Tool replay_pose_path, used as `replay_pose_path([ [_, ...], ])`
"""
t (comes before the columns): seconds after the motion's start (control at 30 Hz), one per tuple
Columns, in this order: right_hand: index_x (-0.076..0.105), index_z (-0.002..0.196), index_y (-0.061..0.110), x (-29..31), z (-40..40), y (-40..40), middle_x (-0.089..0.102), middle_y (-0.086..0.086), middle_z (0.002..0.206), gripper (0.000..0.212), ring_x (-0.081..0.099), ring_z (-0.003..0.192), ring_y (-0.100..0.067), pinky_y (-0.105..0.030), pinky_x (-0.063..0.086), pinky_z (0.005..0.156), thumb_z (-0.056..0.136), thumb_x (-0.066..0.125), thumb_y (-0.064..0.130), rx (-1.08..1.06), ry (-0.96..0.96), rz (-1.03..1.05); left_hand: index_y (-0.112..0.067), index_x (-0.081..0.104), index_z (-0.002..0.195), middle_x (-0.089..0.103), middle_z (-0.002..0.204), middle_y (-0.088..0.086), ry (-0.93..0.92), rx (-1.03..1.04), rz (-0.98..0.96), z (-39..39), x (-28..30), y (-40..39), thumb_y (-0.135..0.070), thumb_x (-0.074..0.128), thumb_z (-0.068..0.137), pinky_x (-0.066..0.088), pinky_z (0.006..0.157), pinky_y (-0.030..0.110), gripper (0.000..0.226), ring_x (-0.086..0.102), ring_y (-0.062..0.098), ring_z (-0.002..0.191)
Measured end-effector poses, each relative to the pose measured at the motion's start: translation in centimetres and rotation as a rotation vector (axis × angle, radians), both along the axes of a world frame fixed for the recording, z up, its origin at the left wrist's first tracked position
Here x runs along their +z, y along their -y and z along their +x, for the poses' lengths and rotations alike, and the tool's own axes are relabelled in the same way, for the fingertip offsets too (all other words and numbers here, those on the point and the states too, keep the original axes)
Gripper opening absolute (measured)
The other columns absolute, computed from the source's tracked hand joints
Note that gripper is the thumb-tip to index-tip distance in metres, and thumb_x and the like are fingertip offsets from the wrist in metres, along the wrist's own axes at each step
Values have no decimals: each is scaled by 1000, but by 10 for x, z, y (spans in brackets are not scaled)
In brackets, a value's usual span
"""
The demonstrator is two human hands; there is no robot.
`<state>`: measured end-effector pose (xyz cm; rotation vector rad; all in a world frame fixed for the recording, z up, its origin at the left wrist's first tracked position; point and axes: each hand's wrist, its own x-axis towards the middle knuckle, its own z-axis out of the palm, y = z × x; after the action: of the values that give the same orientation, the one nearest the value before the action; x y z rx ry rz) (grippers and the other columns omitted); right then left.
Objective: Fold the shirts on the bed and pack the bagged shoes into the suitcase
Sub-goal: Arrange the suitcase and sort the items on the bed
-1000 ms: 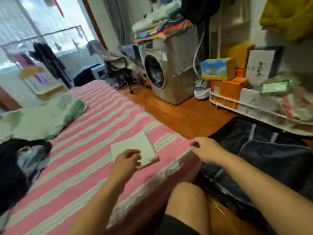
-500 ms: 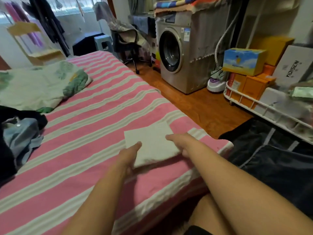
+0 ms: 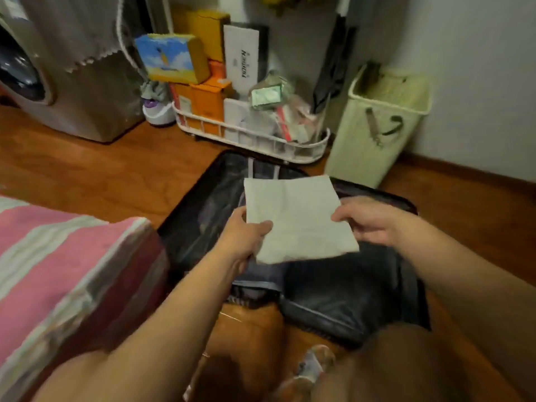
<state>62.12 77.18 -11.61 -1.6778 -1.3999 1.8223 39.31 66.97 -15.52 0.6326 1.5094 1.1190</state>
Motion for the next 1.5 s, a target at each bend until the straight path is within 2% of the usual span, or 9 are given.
replay_pose_path([
  [0.13,63,106,-4,-119,145,1,69,-21,108,23,66,86,-29,-37,55,65,93,47,-14,-213,204,-150,-10,56,121,69,118,7,-148,-278,-209,143,-117,-61,-3,69,91,58,84,40,34,66,23,98],
  [0.27,58,120,-6,-231,198,2,64,-23,120,32,62,89,-28,-36,50,68,92,47,-15,-381,189,-222,-8,59,112,70,109,8,-245,-418,-307,204,-184,-93,1,61,90,59,73,37,24,66,25,90],
  [0.47,54,108,19,-324,165,-3,66,-9,116,26,66,99,-25,-44,57,86,94,53,-3,-409,124,-247,-17,33,151,49,146,16,-712,-526,-442,160,-247,-106,-15,55,96,39,113,48,59,50,36,131],
  [0.57,50,117,16,-386,146,-12,62,-11,120,20,64,100,-27,-36,55,83,98,52,12,-269,216,-394,-15,43,142,55,136,15,-803,-598,-489,138,-240,-68,-1,53,88,41,109,43,57,53,35,127],
  [0.73,41,146,11,-466,126,-25,54,-17,141,59,57,121,-37,-37,50,97,88,54,9,-214,530,-219,-29,50,113,59,105,-5,-789,-588,-579,94,-234,-28,6,48,88,41,87,22,43,56,17,100],
  [0.9,34,153,19,-454,113,-26,49,-15,147,64,51,129,-37,-40,45,107,91,47,9,-63,602,-90,-14,60,106,66,97,16,-848,-435,-624,58,-236,-23,7,50,89,50,85,42,29,65,41,100],
  [1.1,27,154,6,-380,99,-31,35,-20,154,62,42,138,-38,-41,38,111,97,48,14,-33,709,-129,-14,60,130,70,113,15,-862,-255,-544,45,-197,-10,-9,51,98,52,94,41,34,66,37,106],
  [1.3,55,134,5,-216,11,-79,53,-20,140,40,54,126,-39,-42,47,100,97,52,20,214,671,192,-15,57,134,67,121,6,-817,-68,-397,11,-84,-13,-13,55,98,50,78,30,37,64,22,94],
  [1.5,63,120,15,-9,-207,-6,62,-14,124,27,59,110,-37,-37,52,88,95,51,16,568,488,676,-19,71,97,75,92,2,-815,182,-218,-72,41,92,-15,57,85,62,75,36,19,73,22,84],
])
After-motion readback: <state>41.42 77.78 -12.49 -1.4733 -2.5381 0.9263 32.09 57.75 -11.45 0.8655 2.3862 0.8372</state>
